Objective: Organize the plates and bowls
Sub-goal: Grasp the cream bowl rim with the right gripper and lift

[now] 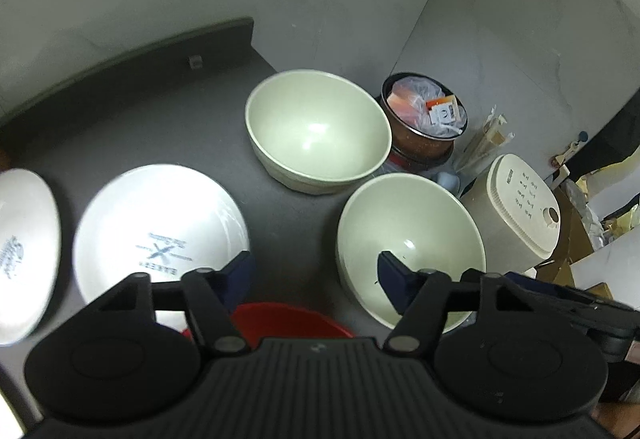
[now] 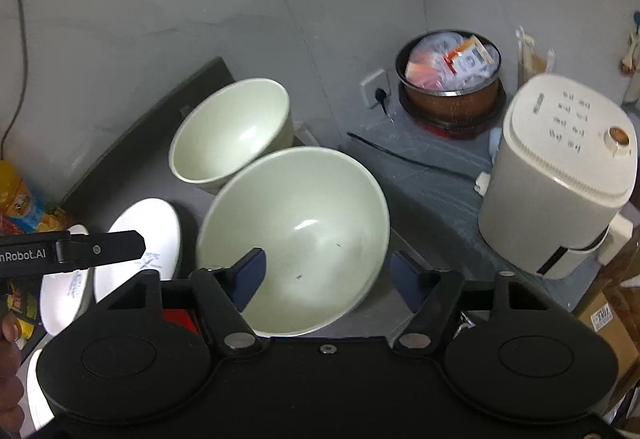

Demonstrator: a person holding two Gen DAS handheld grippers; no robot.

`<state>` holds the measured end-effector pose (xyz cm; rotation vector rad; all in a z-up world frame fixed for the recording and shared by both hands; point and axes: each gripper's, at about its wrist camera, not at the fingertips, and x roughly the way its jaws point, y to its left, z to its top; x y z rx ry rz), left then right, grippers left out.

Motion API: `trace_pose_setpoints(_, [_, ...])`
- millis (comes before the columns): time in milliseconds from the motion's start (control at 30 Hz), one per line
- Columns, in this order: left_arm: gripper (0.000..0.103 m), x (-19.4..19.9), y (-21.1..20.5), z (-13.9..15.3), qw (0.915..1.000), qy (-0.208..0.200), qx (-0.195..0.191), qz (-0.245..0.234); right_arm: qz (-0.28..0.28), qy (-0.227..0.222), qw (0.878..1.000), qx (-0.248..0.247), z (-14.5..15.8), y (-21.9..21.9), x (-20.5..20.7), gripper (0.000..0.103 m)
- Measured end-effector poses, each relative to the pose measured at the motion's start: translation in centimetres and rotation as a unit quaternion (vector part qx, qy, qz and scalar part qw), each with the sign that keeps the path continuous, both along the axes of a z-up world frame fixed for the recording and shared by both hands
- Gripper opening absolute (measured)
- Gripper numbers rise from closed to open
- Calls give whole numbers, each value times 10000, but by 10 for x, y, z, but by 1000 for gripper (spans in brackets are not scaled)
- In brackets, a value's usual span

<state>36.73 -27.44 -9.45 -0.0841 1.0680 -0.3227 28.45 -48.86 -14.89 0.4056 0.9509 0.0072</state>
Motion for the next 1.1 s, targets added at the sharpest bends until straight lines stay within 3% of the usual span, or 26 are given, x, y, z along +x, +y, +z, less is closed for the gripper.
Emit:
trace_pose_setpoints(133, [61, 10, -10, -15, 9999, 150, 0, 9, -66, 153, 9998, 93, -14, -5, 5, 57])
trace_pose_setpoints(267, [59, 20, -20, -30, 9995, 319, 37, -12, -92, 317, 9993, 162, -29, -8, 9, 42])
trace_pose_setpoints(400, [58, 30, -30, -46, 9985, 538, 40, -57, -183, 462, 9983, 296, -43, -12, 15, 40])
trace_pose_setpoints(533, [44, 40, -39, -60, 9973, 725, 126, -42, -132, 544, 9974, 454, -54, -11, 21, 35])
trace_pose_setpoints(700, [25, 47, -44, -73, 9954, 951, 112, 61, -121, 567, 9972, 481, -62, -14, 27, 20])
trace_pose_setpoints(800, [16, 49, -45, -78, 9934, 1142, -11, 118, -109, 548, 9966, 613, -63, -19, 28, 19])
trace_pose_setpoints(1100, [15, 44, -39, -65, 9941, 1057, -141, 176, -105, 286, 9977, 604, -49, -18, 25, 19])
